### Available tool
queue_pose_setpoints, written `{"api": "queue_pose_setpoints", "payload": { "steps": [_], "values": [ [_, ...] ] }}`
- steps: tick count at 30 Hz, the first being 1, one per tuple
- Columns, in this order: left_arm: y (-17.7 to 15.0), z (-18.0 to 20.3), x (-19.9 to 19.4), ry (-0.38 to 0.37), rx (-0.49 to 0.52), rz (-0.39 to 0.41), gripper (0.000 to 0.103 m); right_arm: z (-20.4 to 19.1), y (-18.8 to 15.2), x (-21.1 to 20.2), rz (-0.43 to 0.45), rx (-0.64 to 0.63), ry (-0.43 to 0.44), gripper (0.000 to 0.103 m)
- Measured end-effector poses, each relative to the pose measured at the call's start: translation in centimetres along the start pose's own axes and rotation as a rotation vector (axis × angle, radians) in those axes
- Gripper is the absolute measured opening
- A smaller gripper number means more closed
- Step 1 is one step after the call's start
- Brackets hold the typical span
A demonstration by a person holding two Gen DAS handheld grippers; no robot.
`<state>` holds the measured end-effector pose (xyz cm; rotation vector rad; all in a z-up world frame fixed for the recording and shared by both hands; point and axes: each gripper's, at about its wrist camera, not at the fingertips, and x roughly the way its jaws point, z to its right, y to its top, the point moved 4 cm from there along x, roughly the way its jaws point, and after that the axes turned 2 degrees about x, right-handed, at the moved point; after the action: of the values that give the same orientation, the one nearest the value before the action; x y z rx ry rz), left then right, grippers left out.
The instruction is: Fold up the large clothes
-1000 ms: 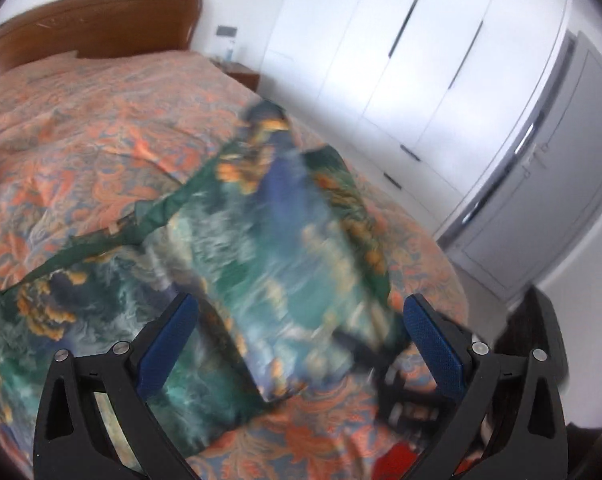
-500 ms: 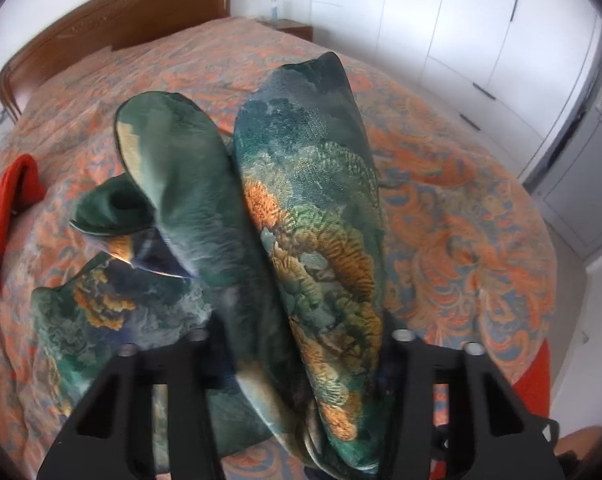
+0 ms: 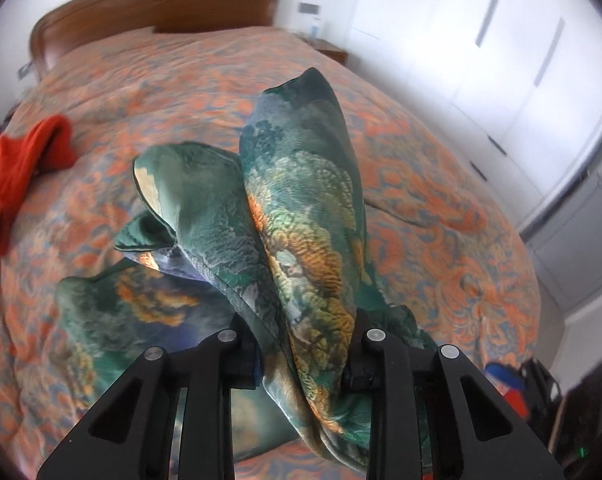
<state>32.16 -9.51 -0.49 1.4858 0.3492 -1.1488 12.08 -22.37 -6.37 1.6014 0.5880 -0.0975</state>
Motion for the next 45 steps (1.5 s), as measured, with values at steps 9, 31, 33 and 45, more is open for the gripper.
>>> {"api": "queue_pose_setpoints", "payload": {
  "steps": [9,31,33,45],
  "values": [
    [-3.4,-8.0,0.5,0.061,-0.123,-0.012,0.027,3.6,-1.0,3.9,-0.128,0.151,-0.016,0.067],
    [-14.1,-17.6,2.3,0.092,-0.351,-0.027,0.028,-7.1,0.4,20.3,-0.382,-0.129,0.092,0.067],
    [-14.6,-18.2,3.1,0.076,-0.377,-0.031,0.029,-7.0,-1.3,21.8,-0.427,-0.140,0.087,0.069],
    [-16.1,-20.2,6.0,0.052,-0.454,0.002,0.035,-6.8,-4.2,25.6,-0.497,-0.176,0.027,0.071]
  ]
}}
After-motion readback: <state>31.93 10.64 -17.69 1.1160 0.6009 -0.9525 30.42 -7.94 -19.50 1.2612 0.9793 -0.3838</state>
